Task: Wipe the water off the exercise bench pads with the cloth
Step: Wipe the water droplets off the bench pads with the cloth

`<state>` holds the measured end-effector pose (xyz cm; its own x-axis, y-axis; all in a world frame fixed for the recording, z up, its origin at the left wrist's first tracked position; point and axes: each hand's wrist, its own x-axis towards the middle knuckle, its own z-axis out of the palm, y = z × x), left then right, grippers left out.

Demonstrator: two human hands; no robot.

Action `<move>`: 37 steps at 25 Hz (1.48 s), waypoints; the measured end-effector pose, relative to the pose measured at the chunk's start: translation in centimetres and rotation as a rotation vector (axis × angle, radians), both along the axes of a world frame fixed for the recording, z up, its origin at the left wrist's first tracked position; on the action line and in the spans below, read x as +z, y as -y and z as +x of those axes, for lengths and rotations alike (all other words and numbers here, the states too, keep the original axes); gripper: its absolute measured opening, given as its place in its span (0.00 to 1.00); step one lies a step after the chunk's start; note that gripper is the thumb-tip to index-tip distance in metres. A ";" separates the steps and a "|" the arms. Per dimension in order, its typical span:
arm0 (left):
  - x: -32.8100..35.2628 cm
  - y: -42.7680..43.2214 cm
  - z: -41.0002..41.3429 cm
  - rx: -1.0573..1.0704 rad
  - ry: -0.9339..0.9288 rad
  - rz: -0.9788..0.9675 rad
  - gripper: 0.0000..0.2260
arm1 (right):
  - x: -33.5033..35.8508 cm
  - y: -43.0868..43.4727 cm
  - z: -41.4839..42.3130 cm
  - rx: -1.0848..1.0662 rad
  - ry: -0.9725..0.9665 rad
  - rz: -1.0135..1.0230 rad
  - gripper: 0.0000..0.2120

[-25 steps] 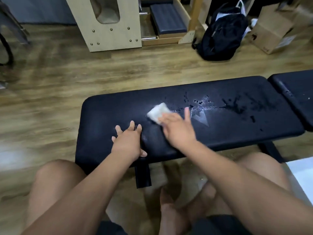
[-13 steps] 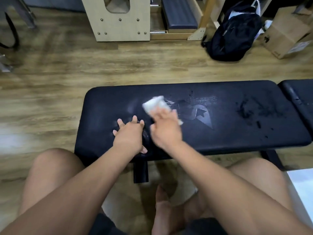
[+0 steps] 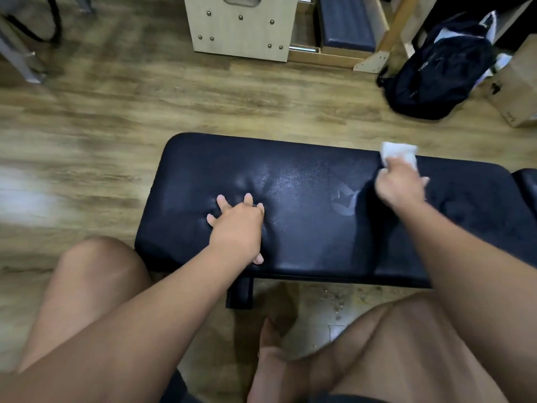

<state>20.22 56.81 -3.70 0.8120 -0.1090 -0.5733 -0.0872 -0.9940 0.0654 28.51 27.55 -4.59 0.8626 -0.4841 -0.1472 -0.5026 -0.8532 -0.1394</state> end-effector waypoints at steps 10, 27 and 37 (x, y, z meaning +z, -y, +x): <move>-0.2 -1.1 -0.6 -0.049 0.041 -0.041 0.48 | -0.8 -10.5 -1.5 0.785 -0.012 0.018 0.24; -0.7 -1.4 -1.2 -0.056 0.067 -0.062 0.44 | -1.9 -10.2 -15.2 0.733 0.047 -0.037 0.29; -0.4 -0.9 -1.4 -0.029 0.082 -0.060 0.45 | -1.1 -8.6 -17.3 0.252 0.150 -0.043 0.25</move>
<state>18.82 57.76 -4.05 0.8518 -0.1653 -0.4971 -0.1237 -0.9855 0.1158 11.26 36.18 -5.73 0.9669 -0.2550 0.0071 -0.2508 -0.9552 -0.1570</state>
